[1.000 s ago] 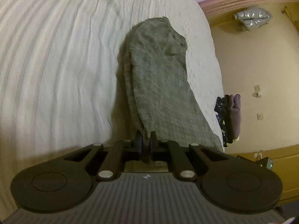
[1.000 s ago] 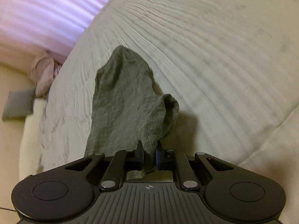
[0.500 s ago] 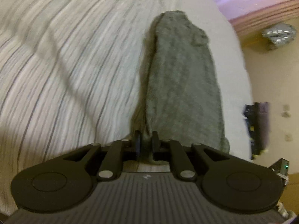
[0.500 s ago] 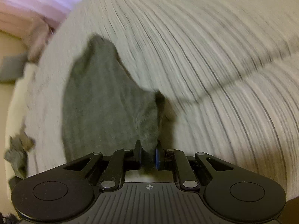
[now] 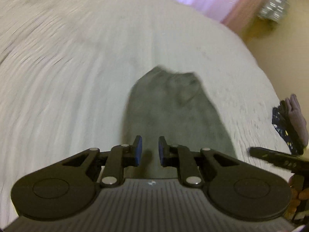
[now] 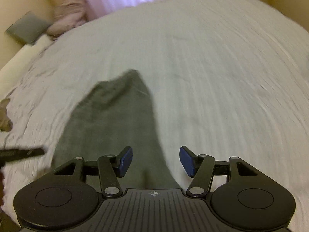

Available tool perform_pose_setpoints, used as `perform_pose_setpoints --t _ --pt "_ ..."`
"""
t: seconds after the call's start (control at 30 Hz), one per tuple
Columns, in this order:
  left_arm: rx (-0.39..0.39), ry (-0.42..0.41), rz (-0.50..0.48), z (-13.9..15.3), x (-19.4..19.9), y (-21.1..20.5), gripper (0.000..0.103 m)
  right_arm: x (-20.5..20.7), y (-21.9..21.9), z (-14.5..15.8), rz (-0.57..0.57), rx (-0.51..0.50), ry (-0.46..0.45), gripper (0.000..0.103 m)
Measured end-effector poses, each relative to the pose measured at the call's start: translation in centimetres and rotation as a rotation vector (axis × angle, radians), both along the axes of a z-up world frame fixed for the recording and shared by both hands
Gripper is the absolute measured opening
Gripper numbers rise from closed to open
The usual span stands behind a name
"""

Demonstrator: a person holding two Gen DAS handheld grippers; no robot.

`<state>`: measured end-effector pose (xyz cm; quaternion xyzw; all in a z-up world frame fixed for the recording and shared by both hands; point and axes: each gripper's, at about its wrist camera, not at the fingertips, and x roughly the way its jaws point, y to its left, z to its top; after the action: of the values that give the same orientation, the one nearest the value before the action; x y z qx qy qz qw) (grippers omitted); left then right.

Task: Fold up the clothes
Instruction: 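Lay the grey shorts flat on the bed and open both grippers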

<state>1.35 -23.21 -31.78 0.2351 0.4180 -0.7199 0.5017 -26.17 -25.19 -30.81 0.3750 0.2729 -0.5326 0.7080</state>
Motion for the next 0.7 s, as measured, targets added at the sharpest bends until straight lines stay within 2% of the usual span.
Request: perform_pose_setpoints --t 0.13,0.27,0.37,0.47,0.53,0.6,0.7 --pt "0.026 -0.061 -0.08 -2.9 -1.5 -0.1 0.012 2.6 -1.3 -2.9 0.087 0.018 0.092 0.05" --pt "0.04 -0.066 -0.099 -3.6 -0.3 3.6 0.013 1.2 2.6 -5.3 0.133 0.083 0.187 0.05" --pt "0.096 -0.065 -0.102 -3.7 0.8 6.4 0.013 -0.5 7.0 -4.9 0.151 0.111 0.235 0.05" --pt "0.187 -0.08 -0.108 -3.6 2.1 8.8 0.013 -2.1 9.8 -4.1 0.122 0.228 0.242 0.05" --pt "0.245 -0.082 -0.112 -3.1 2.9 9.1 0.014 -2.7 10.4 -3.3 0.112 0.297 0.256 0.05" --pt "0.278 -0.066 -0.107 -2.3 3.8 8.9 0.011 -3.4 9.8 -2.5 0.081 0.373 0.26 0.05" --pt "0.209 -0.048 -0.116 -0.1 4.3 5.9 0.009 -3.9 7.7 -0.4 0.031 0.344 0.25 0.05"
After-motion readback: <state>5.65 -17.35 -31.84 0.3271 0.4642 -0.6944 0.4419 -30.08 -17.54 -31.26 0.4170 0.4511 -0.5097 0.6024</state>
